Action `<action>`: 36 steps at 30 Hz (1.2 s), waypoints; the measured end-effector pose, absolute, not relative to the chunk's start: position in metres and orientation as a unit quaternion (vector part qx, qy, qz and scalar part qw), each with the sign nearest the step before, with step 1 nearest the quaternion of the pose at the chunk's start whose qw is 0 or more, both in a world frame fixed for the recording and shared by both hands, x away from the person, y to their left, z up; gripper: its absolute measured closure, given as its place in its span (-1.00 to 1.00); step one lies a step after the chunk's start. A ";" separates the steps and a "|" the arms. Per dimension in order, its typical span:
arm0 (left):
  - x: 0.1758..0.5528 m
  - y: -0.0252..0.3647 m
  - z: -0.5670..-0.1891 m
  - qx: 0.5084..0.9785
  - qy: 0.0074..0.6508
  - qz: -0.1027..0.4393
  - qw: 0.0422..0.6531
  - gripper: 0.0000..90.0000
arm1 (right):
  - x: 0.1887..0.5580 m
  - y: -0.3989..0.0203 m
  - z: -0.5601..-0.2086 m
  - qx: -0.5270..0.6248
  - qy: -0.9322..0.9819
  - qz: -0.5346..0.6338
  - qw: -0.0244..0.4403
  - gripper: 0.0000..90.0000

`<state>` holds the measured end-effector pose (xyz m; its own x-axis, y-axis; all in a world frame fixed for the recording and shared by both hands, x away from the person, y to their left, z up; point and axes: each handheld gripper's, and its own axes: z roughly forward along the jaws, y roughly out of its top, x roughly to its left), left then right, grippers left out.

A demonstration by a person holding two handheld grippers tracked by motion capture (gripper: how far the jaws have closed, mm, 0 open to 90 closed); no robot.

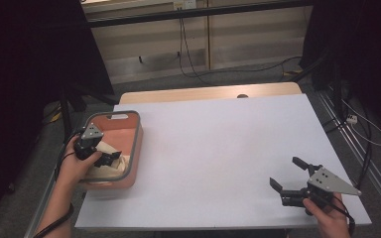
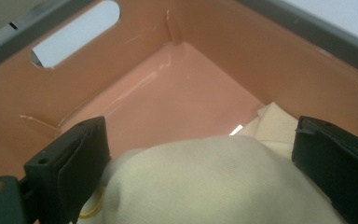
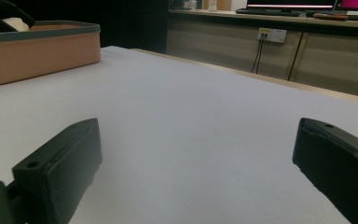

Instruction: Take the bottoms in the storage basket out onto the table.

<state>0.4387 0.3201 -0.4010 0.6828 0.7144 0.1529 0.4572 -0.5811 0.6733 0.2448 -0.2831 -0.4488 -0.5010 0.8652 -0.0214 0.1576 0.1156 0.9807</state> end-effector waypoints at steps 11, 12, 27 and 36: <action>0.449 0.325 -0.421 0.861 0.375 0.166 0.301 -1.00 | 0.245 -0.284 -0.449 0.381 0.673 0.546 0.323 -0.98; 0.450 0.326 -0.425 0.859 0.380 0.157 0.305 -1.00 | 0.245 -0.284 -0.449 0.380 0.673 0.546 0.324 -0.98; 0.453 0.327 -0.434 0.860 0.383 0.136 0.309 -0.99 | 0.244 -0.284 -0.449 0.379 0.674 0.545 0.323 -0.98; 0.456 0.325 -0.438 0.865 0.387 0.103 0.304 -0.90 | 0.244 -0.284 -0.450 0.381 0.675 0.544 0.323 -0.97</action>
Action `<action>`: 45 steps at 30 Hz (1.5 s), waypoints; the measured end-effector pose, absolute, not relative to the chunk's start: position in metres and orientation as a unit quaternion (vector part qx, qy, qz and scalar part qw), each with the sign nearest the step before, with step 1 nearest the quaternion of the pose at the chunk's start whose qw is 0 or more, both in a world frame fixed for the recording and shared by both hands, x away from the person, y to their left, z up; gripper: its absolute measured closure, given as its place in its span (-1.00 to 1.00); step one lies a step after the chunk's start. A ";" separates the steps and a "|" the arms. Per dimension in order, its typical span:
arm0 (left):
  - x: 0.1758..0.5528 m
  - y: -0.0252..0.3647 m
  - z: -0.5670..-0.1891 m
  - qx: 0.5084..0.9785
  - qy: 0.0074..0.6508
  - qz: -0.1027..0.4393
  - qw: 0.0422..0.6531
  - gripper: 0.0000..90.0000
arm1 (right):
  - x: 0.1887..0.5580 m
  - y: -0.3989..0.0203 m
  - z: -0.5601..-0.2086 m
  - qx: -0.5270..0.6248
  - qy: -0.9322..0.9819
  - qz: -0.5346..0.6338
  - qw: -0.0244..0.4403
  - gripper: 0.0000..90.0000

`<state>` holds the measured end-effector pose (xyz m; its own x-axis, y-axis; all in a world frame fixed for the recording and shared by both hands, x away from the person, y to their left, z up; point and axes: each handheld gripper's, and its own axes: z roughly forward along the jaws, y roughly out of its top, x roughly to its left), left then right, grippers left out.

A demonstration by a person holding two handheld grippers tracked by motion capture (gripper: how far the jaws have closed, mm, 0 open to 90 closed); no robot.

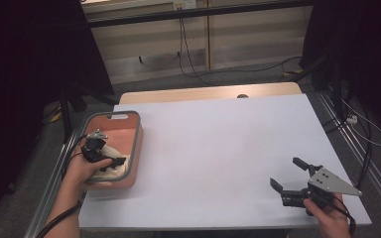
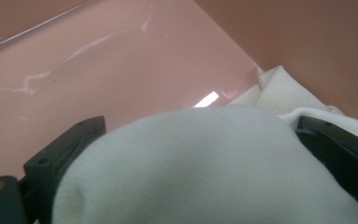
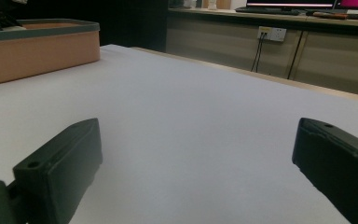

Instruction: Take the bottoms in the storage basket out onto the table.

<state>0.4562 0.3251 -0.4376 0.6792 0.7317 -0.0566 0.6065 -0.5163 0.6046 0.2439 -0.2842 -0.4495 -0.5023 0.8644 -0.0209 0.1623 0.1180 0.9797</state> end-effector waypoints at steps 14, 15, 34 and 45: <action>0.457 0.321 -0.439 0.876 0.371 0.088 0.294 -0.27 | 0.243 -0.284 -0.450 0.377 0.677 0.543 0.322 -0.97; 0.457 0.320 -0.439 0.877 0.371 0.085 0.294 -0.27 | 0.243 -0.284 -0.450 0.377 0.677 0.543 0.322 -0.97; 0.457 0.321 -0.430 0.880 0.356 0.057 0.310 0.14 | 0.244 -0.284 -0.449 0.377 0.676 0.544 0.323 -0.97; 0.457 0.318 -0.412 0.867 0.372 0.059 0.326 0.20 | 0.246 -0.280 -0.450 0.373 0.680 0.544 0.321 -0.97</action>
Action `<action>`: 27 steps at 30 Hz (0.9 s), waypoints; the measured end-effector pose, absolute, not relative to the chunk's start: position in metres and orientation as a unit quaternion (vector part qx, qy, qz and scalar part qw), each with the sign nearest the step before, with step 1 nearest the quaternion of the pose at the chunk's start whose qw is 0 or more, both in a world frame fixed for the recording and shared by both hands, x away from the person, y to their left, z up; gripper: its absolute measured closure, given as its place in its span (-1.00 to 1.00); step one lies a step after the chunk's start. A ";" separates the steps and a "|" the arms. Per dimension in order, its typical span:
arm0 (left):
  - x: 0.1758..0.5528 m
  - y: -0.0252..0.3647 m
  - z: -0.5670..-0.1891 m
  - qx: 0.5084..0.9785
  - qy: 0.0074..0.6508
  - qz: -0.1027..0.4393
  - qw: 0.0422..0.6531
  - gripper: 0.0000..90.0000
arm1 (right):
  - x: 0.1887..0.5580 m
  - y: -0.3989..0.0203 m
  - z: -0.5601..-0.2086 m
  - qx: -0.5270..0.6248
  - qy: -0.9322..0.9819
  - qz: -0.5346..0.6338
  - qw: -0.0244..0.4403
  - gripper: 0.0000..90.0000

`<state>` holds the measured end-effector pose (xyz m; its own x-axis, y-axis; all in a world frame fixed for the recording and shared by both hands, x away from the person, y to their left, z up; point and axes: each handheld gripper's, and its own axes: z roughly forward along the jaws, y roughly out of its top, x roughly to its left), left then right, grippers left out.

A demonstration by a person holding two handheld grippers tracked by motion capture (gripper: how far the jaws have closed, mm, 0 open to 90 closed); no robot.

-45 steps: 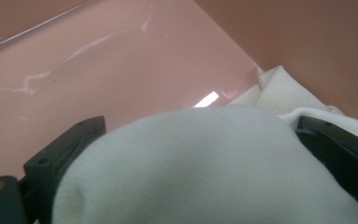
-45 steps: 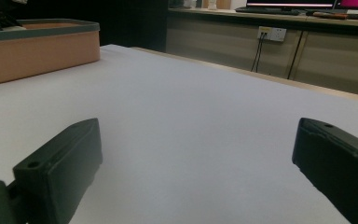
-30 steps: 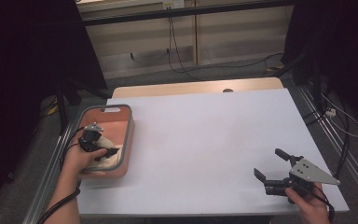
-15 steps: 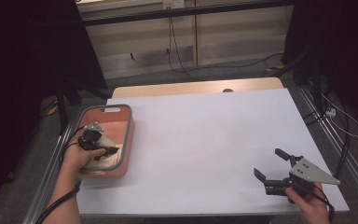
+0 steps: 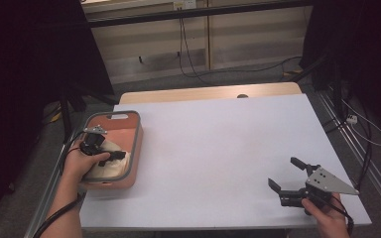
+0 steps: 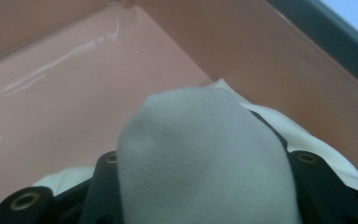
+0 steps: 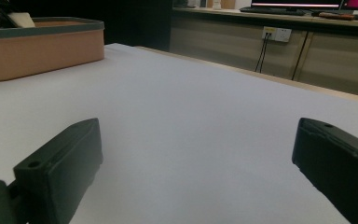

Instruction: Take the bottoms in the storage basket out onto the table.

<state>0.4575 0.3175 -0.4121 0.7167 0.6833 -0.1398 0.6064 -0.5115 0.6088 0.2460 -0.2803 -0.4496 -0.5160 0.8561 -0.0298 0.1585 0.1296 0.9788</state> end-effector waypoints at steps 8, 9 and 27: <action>0.464 0.314 -0.389 0.850 0.403 0.066 0.333 0.21 | 0.248 -0.279 -0.450 0.372 0.680 0.547 0.316 -0.97; 0.466 0.312 -0.382 0.850 0.402 0.069 0.334 0.21 | 0.248 -0.278 -0.450 0.370 0.681 0.547 0.316 -0.97; 0.477 0.299 -0.320 0.844 0.411 0.075 0.337 0.24 | 0.248 -0.280 -0.450 0.372 0.679 0.549 0.314 -0.97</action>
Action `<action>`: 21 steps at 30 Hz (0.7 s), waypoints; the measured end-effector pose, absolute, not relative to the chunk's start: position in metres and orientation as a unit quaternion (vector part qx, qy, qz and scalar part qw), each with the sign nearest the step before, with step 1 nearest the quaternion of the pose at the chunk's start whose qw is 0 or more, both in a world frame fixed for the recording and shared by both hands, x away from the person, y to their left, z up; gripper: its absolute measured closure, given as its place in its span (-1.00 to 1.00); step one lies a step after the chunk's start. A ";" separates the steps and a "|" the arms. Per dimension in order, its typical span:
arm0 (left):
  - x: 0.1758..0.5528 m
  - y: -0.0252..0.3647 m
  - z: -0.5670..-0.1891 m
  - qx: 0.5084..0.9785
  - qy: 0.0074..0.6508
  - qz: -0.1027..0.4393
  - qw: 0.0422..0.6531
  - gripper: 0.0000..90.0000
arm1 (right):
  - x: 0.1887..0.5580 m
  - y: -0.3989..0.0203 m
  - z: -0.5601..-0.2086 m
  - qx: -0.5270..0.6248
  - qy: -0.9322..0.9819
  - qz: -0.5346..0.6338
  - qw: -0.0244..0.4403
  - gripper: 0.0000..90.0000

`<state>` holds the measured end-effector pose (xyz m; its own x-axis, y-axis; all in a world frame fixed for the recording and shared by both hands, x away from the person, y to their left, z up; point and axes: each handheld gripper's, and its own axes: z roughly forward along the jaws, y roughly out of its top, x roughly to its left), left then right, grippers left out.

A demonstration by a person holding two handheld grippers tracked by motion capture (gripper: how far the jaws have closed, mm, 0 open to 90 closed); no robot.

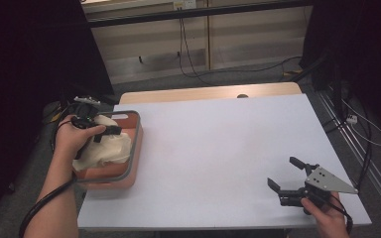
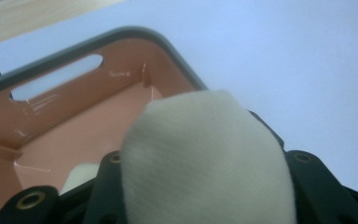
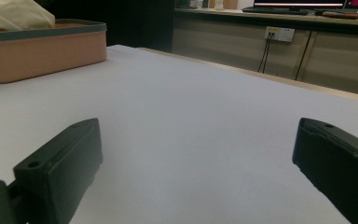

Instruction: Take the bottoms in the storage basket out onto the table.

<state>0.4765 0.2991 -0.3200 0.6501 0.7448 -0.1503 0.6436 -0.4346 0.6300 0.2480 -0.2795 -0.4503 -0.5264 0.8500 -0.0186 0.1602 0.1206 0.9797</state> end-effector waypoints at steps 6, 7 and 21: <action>0.477 0.295 -0.304 0.843 0.411 0.070 0.340 0.25 | 0.248 -0.280 -0.450 0.372 0.679 0.550 0.314 -0.97; 0.477 0.295 -0.304 0.843 0.411 0.070 0.340 0.25 | 0.248 -0.280 -0.450 0.372 0.679 0.550 0.314 -0.97; 0.474 0.287 -0.273 0.840 0.417 0.078 0.338 0.29 | 0.248 -0.280 -0.450 0.372 0.678 0.550 0.314 -0.97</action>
